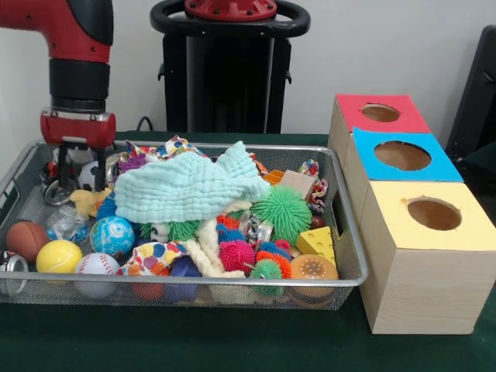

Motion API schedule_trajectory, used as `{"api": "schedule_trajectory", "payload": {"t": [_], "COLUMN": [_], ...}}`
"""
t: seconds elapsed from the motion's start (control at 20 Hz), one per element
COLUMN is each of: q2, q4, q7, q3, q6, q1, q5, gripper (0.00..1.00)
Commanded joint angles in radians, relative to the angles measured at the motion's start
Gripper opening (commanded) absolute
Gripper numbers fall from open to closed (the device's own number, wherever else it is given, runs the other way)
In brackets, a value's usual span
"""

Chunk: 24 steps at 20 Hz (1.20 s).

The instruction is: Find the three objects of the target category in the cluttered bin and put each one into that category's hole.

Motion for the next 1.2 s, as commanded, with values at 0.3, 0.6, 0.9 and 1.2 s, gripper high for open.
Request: {"api": "schedule_trajectory", "payload": {"t": [0.3,0.6,0.9,1.2], "q2": [0.137,0.096,-0.027,-0.088], "q4": [-0.122,-0.132,-0.055,-0.018], "q7": [0.075,0.039,-0.004,-0.006], "q3": [-0.029,-0.005,0.052,0.090], "q6": [-0.079,-0.054,0.092,0.152], "q1": [0.047,0.029,-0.003,-0.013], "q5": [-0.032,-0.041,0.017,0.056], "gripper": [1.00,1.00,1.00,1.00]}}
